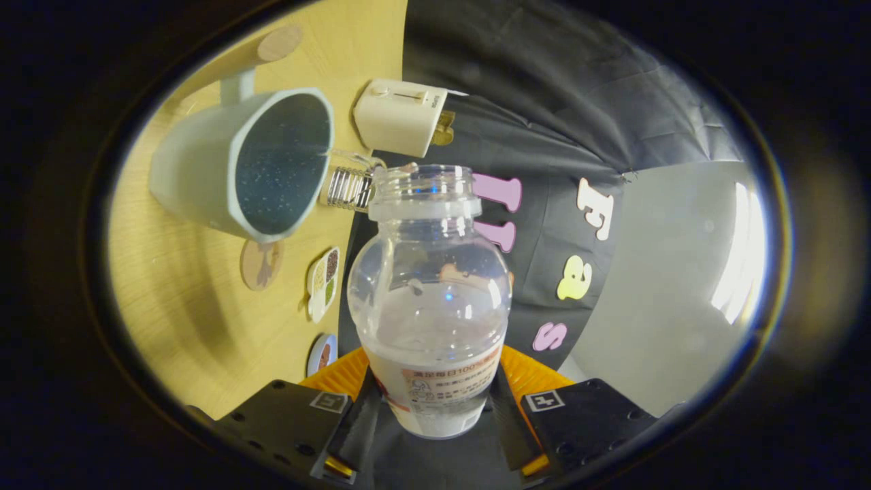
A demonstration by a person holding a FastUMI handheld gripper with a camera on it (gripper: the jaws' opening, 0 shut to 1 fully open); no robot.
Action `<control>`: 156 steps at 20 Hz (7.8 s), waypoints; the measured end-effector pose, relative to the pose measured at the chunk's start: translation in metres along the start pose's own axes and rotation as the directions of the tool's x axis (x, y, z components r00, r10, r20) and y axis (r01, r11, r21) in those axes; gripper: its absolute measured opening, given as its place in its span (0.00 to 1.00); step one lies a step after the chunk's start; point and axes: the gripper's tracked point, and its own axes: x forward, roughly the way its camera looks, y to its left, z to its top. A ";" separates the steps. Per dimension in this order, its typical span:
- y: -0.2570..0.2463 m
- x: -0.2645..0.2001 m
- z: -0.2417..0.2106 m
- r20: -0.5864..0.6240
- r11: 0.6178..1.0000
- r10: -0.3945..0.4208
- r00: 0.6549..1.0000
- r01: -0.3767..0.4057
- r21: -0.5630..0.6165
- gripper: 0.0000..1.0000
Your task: Take the bottle from table, then pour the juice into the cup, finally place the bottle on the coaster
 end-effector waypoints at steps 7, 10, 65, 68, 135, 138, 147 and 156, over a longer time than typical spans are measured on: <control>0.003 0.002 0.001 0.006 0.999 0.001 1.000 -0.001 -0.034 0.78; 0.005 0.001 0.002 0.011 0.999 -0.003 1.000 0.004 -0.051 0.78; -0.019 0.006 0.008 0.109 0.960 -0.057 0.992 0.084 -0.267 0.78; -0.021 0.008 0.010 0.109 0.959 -0.062 0.992 0.090 -0.268 0.78; 0.049 0.031 -0.010 0.079 0.220 0.397 0.914 -0.179 0.959 0.79; 0.044 0.041 -0.008 0.098 0.056 0.362 0.927 -0.126 0.990 0.79; 0.089 0.077 0.036 0.226 -0.226 0.363 0.904 -0.149 0.963 0.79; 0.134 0.097 0.051 0.267 -0.316 0.395 0.879 -0.143 0.938 0.79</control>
